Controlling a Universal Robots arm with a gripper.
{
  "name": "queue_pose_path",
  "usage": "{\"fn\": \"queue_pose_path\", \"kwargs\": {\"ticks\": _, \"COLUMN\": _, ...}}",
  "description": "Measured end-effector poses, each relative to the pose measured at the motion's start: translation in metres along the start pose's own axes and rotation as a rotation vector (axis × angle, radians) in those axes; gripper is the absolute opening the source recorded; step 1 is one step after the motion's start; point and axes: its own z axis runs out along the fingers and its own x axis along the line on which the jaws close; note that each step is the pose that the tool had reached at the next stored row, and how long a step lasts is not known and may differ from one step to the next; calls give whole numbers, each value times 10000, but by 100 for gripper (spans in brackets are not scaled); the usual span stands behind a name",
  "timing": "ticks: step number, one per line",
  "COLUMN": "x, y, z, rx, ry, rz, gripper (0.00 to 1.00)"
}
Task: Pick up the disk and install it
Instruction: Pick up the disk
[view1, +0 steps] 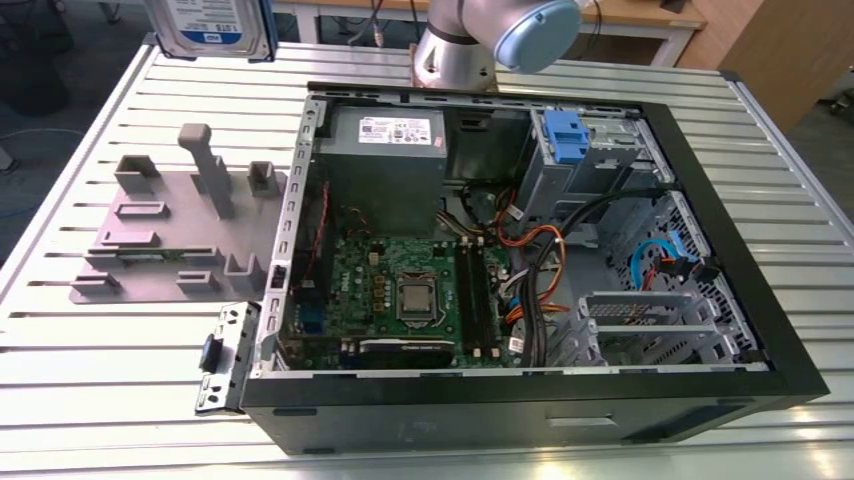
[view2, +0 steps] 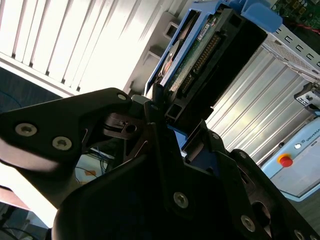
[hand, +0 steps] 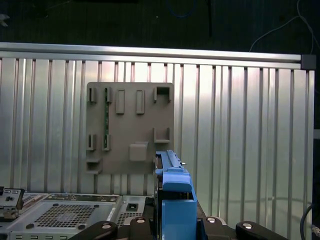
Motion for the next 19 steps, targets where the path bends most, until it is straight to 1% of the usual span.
{"fn": "queue_pose_path", "kwargs": {"ticks": 19, "x": 1, "y": -105, "z": -1, "rx": 0, "ry": 0, "rz": 0, "gripper": 36}}
